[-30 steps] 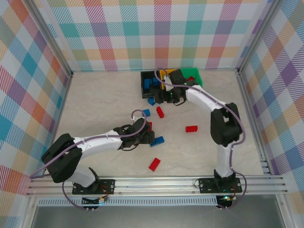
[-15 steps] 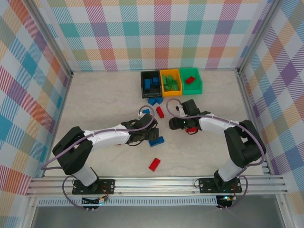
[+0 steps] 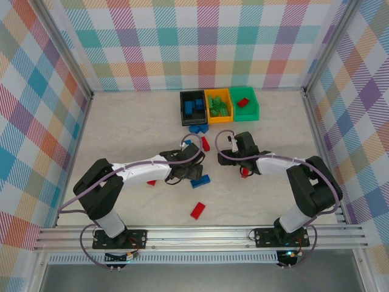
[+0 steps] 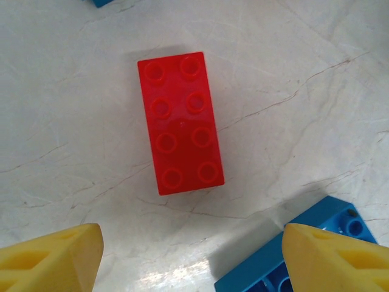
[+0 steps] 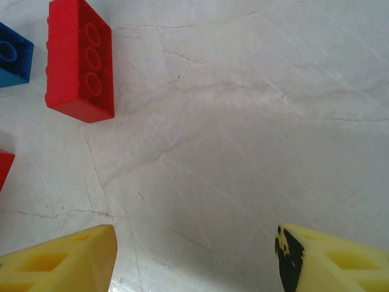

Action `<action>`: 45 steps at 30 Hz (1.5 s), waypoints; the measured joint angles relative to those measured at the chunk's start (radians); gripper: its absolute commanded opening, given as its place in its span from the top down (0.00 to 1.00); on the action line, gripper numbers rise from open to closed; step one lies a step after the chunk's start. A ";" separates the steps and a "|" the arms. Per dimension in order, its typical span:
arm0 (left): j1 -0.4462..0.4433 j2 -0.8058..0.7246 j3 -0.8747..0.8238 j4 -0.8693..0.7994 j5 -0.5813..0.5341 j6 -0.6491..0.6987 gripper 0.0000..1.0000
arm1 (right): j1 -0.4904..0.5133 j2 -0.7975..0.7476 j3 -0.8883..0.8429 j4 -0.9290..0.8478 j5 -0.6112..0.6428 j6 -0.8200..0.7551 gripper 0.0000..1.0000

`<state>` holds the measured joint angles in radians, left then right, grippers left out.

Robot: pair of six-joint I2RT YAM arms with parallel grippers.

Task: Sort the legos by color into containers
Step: Pick up the lego from the middle-left of the table.

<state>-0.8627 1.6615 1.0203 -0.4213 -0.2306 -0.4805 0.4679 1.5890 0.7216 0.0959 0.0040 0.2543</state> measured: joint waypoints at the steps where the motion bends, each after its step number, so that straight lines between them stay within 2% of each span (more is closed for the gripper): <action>1: 0.000 0.000 0.000 0.000 0.000 0.000 0.23 | 0.000 0.004 0.000 0.005 0.000 0.003 0.30; 9: 0.000 0.006 0.009 -0.032 -0.010 0.067 0.23 | 0.000 0.007 0.000 0.021 -0.024 0.029 0.30; 23: -0.006 0.113 0.128 -0.124 0.011 0.331 0.22 | 0.000 -0.003 0.000 0.019 -0.031 0.045 0.29; 35: -0.006 0.144 0.176 -0.169 0.240 0.435 0.27 | 0.000 -0.011 0.000 0.019 -0.031 0.048 0.29; 45: -0.006 0.185 0.195 -0.205 0.325 0.479 0.30 | 0.000 -0.011 0.000 0.016 -0.031 0.058 0.29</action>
<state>-0.8684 1.8469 1.2152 -0.6262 0.0948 -0.0013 0.4675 1.5784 0.7216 0.1116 -0.0265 0.3122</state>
